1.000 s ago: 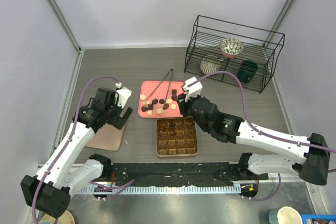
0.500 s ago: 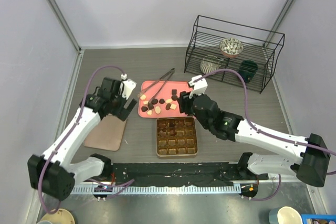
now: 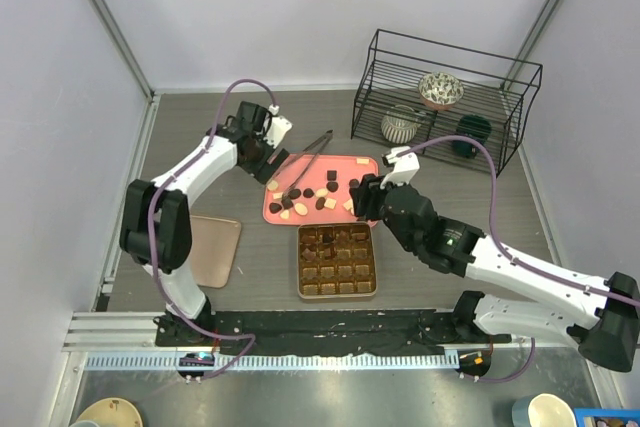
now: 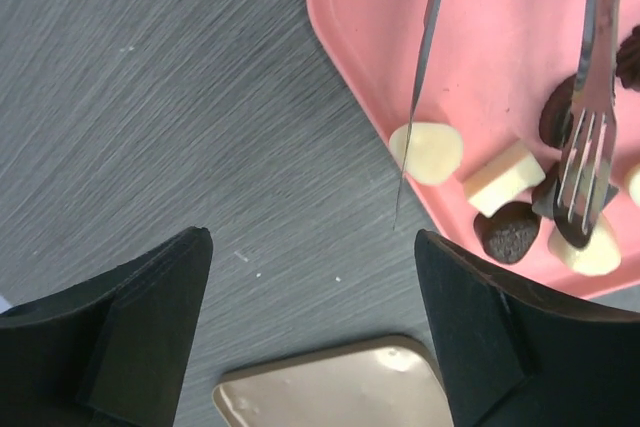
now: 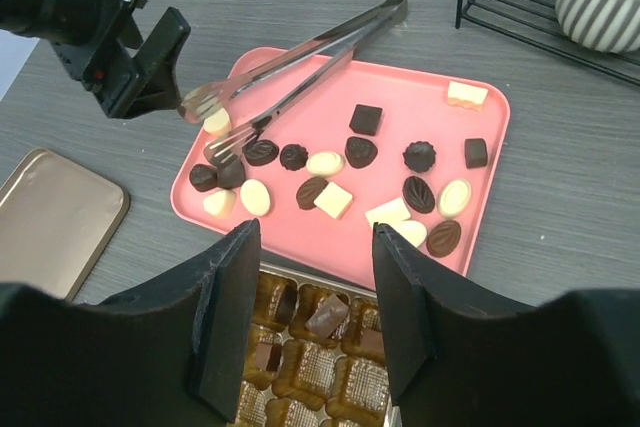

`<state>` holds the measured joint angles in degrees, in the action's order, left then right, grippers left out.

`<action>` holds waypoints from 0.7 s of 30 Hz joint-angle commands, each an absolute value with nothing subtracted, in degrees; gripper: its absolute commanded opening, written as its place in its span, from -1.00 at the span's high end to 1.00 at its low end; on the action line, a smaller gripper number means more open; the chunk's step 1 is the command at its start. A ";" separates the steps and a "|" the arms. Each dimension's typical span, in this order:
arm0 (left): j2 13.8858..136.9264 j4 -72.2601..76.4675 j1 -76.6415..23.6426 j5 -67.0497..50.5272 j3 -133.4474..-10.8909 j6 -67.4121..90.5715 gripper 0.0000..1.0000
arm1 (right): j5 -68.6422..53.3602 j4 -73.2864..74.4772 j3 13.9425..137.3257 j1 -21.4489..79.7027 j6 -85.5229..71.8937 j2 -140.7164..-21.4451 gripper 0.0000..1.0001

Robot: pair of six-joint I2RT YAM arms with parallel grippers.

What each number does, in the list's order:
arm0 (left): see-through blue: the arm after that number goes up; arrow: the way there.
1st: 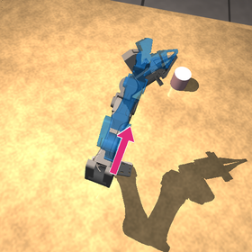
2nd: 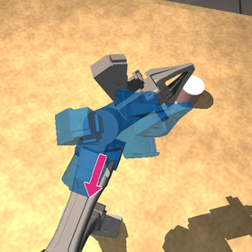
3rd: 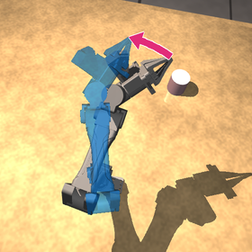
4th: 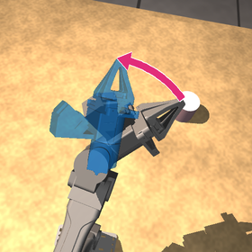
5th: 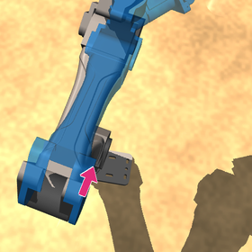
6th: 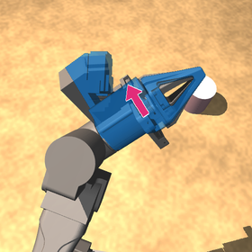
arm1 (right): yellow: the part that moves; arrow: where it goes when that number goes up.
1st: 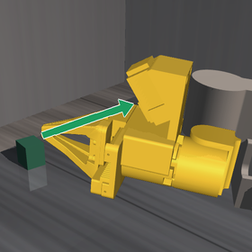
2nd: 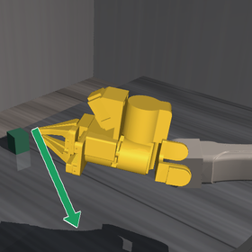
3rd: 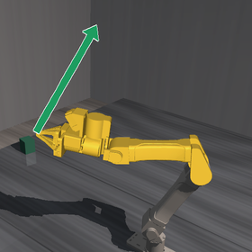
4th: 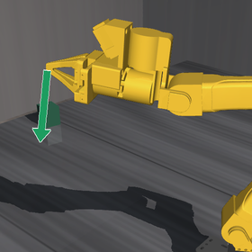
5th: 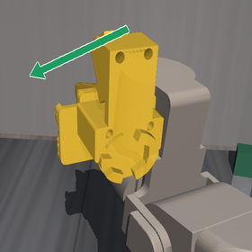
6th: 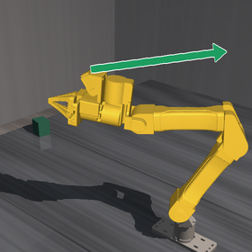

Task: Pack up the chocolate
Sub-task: Pick up the clamp from the plate.

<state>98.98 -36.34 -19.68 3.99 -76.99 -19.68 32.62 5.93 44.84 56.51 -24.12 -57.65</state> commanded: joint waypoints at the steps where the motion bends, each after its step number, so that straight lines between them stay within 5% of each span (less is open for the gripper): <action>1: 101.95 -33.75 -19.16 0.97 -81.38 -19.87 -0.69 | 34.28 6.77 44.03 56.34 -26.81 -54.58 -0.07; 11: 108.01 -34.10 -19.16 -3.16 -84.46 -19.69 -0.54 | 34.45 7.30 43.33 56.34 -26.37 -54.41 -0.06; 18: 113.19 -37.17 -19.07 -4.66 -85.87 -20.21 0.28 | 34.63 7.65 43.59 56.07 -25.75 -54.32 -0.06; 21: 113.73 -37.88 -18.90 -5.53 -85.96 -20.21 0.46 | 34.54 7.65 43.68 55.99 -25.58 -54.23 -0.06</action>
<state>113.10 -36.32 -19.49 -3.22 -83.94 -19.90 33.19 8.91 43.16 56.34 -25.65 -55.37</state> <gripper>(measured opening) 0.326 0.533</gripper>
